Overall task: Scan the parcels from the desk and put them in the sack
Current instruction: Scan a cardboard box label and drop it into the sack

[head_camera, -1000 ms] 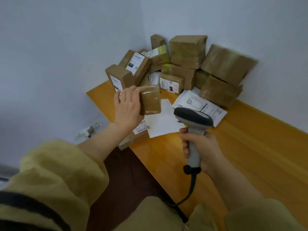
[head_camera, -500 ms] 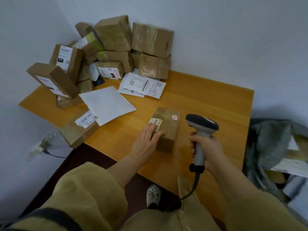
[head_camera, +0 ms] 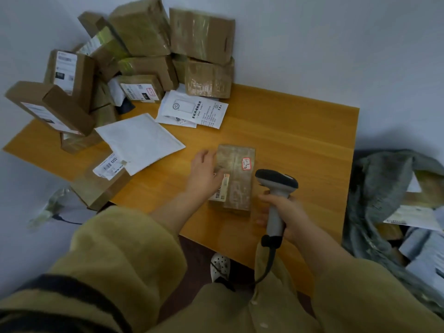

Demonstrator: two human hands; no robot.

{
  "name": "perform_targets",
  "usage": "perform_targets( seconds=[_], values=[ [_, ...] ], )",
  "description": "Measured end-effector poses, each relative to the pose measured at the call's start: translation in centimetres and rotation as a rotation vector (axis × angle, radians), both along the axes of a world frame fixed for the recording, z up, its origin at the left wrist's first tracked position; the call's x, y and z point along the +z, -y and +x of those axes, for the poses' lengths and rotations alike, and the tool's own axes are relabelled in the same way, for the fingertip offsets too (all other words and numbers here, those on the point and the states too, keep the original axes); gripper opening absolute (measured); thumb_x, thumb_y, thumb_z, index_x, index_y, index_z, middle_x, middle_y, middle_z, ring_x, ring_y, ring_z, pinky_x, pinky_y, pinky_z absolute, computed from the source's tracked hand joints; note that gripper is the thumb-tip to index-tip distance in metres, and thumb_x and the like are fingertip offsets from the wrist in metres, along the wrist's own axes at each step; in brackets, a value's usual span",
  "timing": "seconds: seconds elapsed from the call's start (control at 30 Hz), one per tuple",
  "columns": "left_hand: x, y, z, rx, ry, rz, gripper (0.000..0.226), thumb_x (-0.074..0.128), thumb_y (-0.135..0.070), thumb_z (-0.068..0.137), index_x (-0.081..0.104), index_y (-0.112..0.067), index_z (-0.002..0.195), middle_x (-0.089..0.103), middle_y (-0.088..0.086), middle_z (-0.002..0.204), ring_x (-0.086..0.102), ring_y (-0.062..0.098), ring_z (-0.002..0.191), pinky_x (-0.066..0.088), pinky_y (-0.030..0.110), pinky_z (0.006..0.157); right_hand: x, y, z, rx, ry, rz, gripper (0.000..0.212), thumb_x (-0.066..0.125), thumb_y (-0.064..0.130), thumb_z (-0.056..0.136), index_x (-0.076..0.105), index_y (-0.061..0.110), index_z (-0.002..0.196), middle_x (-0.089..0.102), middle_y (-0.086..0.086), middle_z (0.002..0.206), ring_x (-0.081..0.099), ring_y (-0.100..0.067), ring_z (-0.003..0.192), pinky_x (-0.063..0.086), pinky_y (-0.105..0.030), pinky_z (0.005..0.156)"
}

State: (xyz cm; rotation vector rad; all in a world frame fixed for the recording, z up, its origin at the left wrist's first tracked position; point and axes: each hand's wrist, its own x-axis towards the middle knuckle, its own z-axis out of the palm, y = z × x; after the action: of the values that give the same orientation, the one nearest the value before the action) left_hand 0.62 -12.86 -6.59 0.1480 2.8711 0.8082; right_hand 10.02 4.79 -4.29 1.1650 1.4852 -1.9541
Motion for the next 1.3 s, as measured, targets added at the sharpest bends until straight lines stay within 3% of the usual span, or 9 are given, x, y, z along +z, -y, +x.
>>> perform_targets(
  seconds=[0.17, 0.3, 0.47, 0.63, 0.87, 0.93, 1.0, 1.1, 1.3],
  values=[
    [0.3, -2.5, -6.1, -0.334, 0.139, -0.256, 0.093, 0.063, -0.048, 0.085, 0.009, -0.014, 0.153, 0.002, 0.005, 0.161, -0.007, 0.026, 0.147, 0.007, 0.04, 0.118, -1.3, 1.4, 1.0, -0.025, 0.209, -0.188, 0.029, 0.072, 0.029, 0.084, 0.057, 0.005, 0.091, 0.068, -0.026, 0.098, 0.068, -0.037, 0.087, 0.057, -0.045, 0.074],
    [-0.3, -3.4, -8.0, -0.401, 0.246, -0.279, 0.081, 0.066, -0.049, 0.082, 0.03, -0.012, 0.145, 0.037, 0.009, 0.146, 0.034, 0.028, 0.133, 0.032, 0.039, 0.106, -1.9, 1.9, 0.6, -0.186, 0.174, -0.318, 0.032, 0.072, 0.031, 0.083, 0.059, 0.002, 0.088, 0.069, -0.028, 0.099, 0.067, -0.039, 0.097, 0.054, -0.048, 0.087],
    [0.7, -1.0, -8.1, -0.114, 0.287, -0.383, 0.078, 0.055, -0.06, 0.086, 0.034, -0.008, 0.141, 0.042, 0.018, 0.14, 0.041, 0.033, 0.128, 0.037, 0.04, 0.101, -1.6, 0.0, -2.7, -0.358, -0.044, -0.24, 0.021, 0.069, 0.021, 0.086, 0.066, 0.016, 0.107, 0.064, -0.015, 0.106, 0.064, -0.032, 0.099, 0.056, -0.047, 0.073],
    [-0.2, 2.0, -6.8, 0.132, 0.506, -0.15, 0.08, 0.048, -0.06, 0.089, 0.03, -0.008, 0.147, 0.041, 0.014, 0.145, 0.044, 0.032, 0.129, 0.04, 0.039, 0.099, -1.8, -1.1, -4.4, -0.181, -0.031, -0.114, 0.02, 0.071, 0.019, 0.086, 0.068, 0.02, 0.106, 0.062, -0.01, 0.108, 0.059, -0.03, 0.096, 0.054, -0.045, 0.066],
    [2.0, 3.9, -6.2, 0.361, 0.69, 0.572, 0.022, 0.064, -0.026, 0.087, 0.061, -0.011, 0.103, 0.068, 0.005, 0.094, 0.063, 0.021, 0.085, 0.052, 0.035, 0.079, -1.4, -0.3, -3.5, -0.128, -0.094, -0.076, 0.022, 0.073, 0.013, 0.081, 0.07, 0.018, 0.102, 0.066, -0.013, 0.112, 0.062, -0.037, 0.104, 0.055, -0.057, 0.082],
    [3.6, 4.8, -6.7, 0.262, 0.707, 0.559, 0.016, 0.069, -0.014, 0.082, 0.062, -0.011, 0.096, 0.069, 0.002, 0.082, 0.06, 0.02, 0.08, 0.051, 0.036, 0.082, -0.4, -1.1, -3.7, -0.122, -0.151, -0.05, 0.021, 0.073, 0.012, 0.081, 0.071, 0.018, 0.101, 0.067, -0.012, 0.11, 0.062, -0.035, 0.103, 0.054, -0.058, 0.084],
    [5.1, 5.5, -7.3, 0.211, 0.732, 0.523, 0.051, 0.081, -0.014, 0.067, 0.059, -0.008, 0.113, 0.07, 0.007, 0.102, 0.064, 0.023, 0.093, 0.053, 0.04, 0.089, 0.8, -1.8, -3.9, -0.11, -0.203, -0.025, 0.022, 0.074, 0.012, 0.08, 0.071, 0.017, 0.102, 0.067, -0.01, 0.107, 0.062, -0.033, 0.101, 0.052, -0.059, 0.087],
    [7.2, 5.7, -7.8, 0.184, 0.727, 0.526, 0.1, 0.095, -0.028, 0.037, 0.052, -0.01, 0.125, 0.071, 0.007, 0.109, 0.069, 0.021, 0.097, 0.057, 0.033, 0.076, 2.6, -2.3, -3.5, -0.113, -0.253, 0.039, 0.024, 0.075, 0.018, 0.081, 0.067, 0.015, 0.104, 0.064, -0.007, 0.099, 0.059, -0.027, 0.089, 0.054, -0.052, 0.086],
    [9.5, 3.1, -7.6, 0.2, 0.568, 0.546, 0.045, 0.082, -0.017, 0.07, 0.066, -0.008, 0.11, 0.072, 0.004, 0.105, 0.067, 0.021, 0.102, 0.053, 0.034, 0.09, 5.5, -2.5, -0.3, 0.016, -0.326, 0.068, 0.017, 0.069, 0.02, 0.087, 0.063, 0.004, 0.092, 0.061, -0.011, 0.068, 0.056, -0.021, 0.052, 0.047, -0.029, 0.047]
  ],
)
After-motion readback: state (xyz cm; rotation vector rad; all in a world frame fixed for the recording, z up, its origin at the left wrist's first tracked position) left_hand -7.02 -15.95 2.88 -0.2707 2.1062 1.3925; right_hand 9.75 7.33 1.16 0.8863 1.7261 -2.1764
